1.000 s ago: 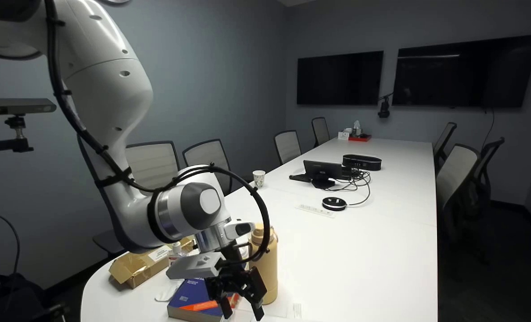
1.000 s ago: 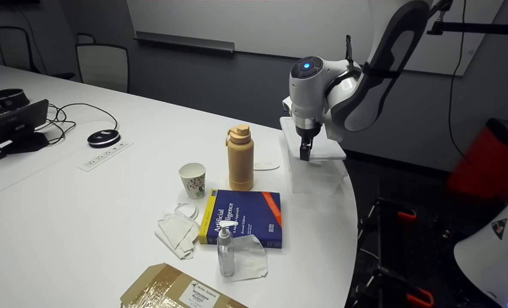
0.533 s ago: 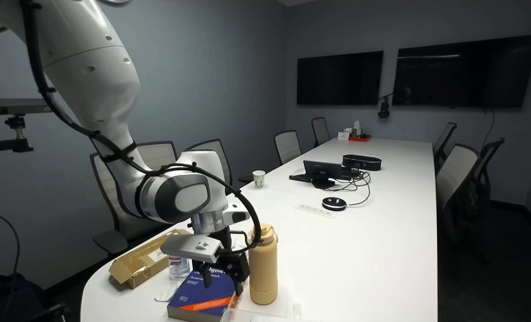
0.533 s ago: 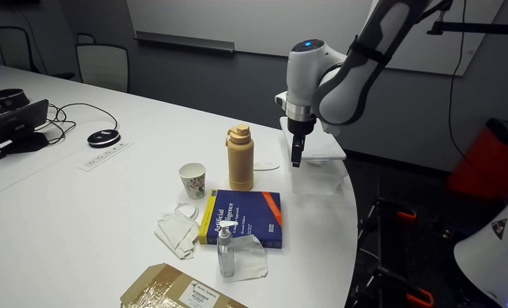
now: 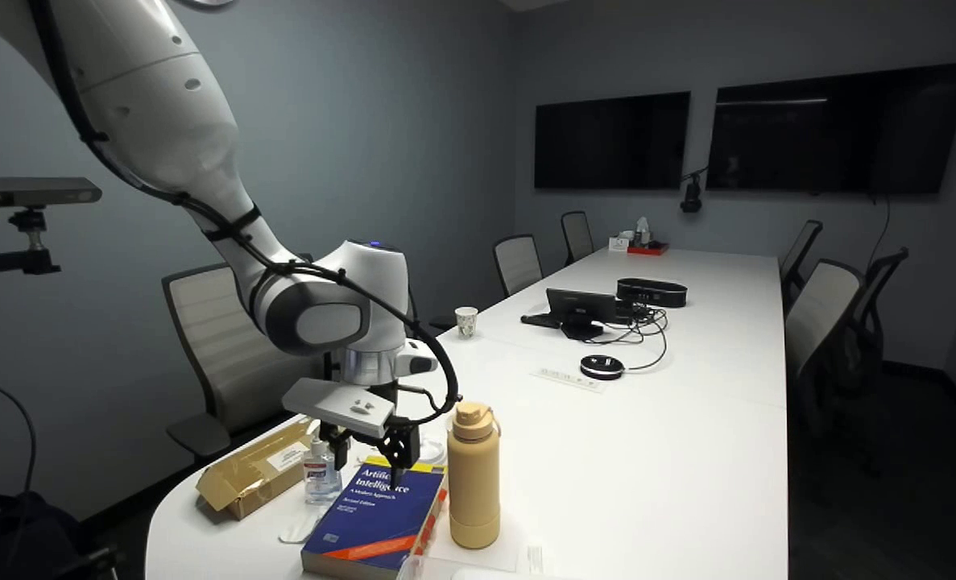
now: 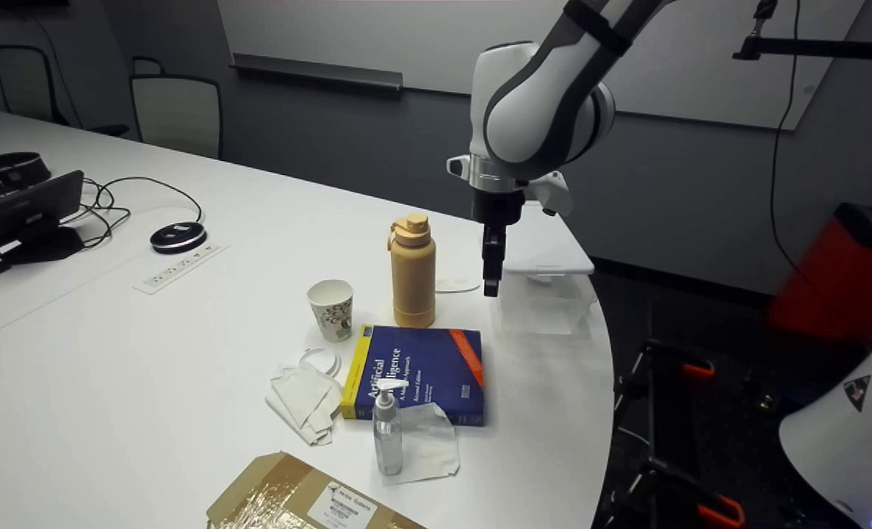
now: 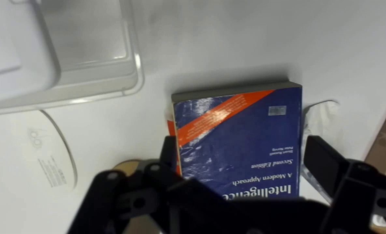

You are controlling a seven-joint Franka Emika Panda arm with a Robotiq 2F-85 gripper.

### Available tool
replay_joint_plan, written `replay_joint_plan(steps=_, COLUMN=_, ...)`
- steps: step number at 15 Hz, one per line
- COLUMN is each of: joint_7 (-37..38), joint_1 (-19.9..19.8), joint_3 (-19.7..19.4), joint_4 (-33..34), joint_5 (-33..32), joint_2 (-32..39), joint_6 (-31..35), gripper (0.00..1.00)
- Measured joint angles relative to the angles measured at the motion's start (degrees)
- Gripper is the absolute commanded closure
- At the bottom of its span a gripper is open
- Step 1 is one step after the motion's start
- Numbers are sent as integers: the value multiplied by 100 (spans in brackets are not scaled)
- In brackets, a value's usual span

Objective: Open the lid on the container then put the pump bottle in the container.

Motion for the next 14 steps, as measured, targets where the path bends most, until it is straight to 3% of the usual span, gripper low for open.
replay_joint_plan(steps=3, joint_7=-292, joint_1=159, joint_3=163, joint_4=41, joint_5=279, joint_2=2, joint_6=-278, gripper=0)
replay_joint_plan(steps=14, joint_7=-295, joint_1=1336, joint_3=556, joint_4=80, joint_5=259, joint_2=165, joint_6=-486, gripper=0)
